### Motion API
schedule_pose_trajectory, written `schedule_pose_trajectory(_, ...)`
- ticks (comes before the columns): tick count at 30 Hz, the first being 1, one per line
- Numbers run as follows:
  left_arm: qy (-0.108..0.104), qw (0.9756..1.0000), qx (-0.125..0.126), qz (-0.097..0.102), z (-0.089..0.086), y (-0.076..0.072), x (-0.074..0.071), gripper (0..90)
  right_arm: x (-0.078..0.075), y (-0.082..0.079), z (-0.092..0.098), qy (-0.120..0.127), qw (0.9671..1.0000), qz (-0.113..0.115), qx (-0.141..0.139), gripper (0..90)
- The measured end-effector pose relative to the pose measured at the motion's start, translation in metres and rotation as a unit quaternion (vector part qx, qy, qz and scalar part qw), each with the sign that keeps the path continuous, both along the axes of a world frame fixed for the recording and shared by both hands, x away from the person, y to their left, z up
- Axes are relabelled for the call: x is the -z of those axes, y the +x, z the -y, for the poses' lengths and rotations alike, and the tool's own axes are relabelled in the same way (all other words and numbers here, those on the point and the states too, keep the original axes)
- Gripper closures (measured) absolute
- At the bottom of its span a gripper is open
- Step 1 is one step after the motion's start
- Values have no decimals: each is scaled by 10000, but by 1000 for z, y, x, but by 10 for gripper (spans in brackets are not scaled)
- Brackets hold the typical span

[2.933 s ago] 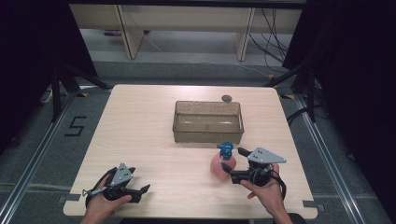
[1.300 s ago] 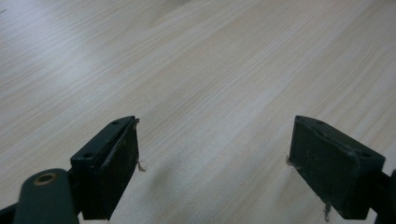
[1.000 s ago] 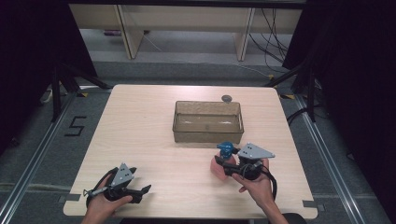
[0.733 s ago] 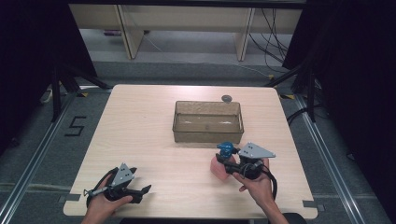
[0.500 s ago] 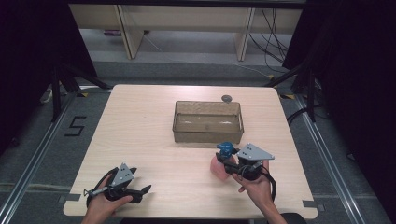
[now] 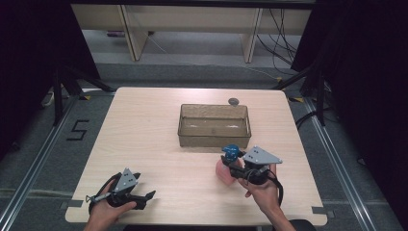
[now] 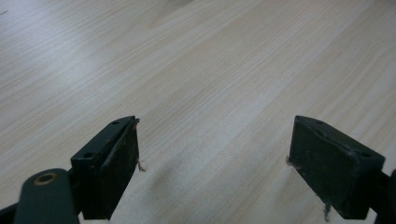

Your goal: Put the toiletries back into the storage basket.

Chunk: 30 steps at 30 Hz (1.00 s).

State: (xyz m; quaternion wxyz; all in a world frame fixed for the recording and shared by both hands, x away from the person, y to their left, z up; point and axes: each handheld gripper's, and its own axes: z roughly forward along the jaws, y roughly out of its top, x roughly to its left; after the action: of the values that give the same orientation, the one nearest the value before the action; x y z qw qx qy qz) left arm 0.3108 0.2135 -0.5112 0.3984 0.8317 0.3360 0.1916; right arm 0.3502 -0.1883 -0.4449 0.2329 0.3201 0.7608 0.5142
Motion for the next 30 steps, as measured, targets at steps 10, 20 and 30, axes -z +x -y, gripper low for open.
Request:
schedule_pose_trajectory(10,113,9999,42,4,-2,1,-1,156,-12,9,2,134,9998,-101,144,536)
schedule_pose_trajectory(20,130,9998,34,142,-4,3,-1,157,-23,21,3,235,9996,-51,160,536)
schedule_pose_trajectory(30,51,10000,2,31,-3,1,0,156,-36,32,5,166,9996,58,213,536)
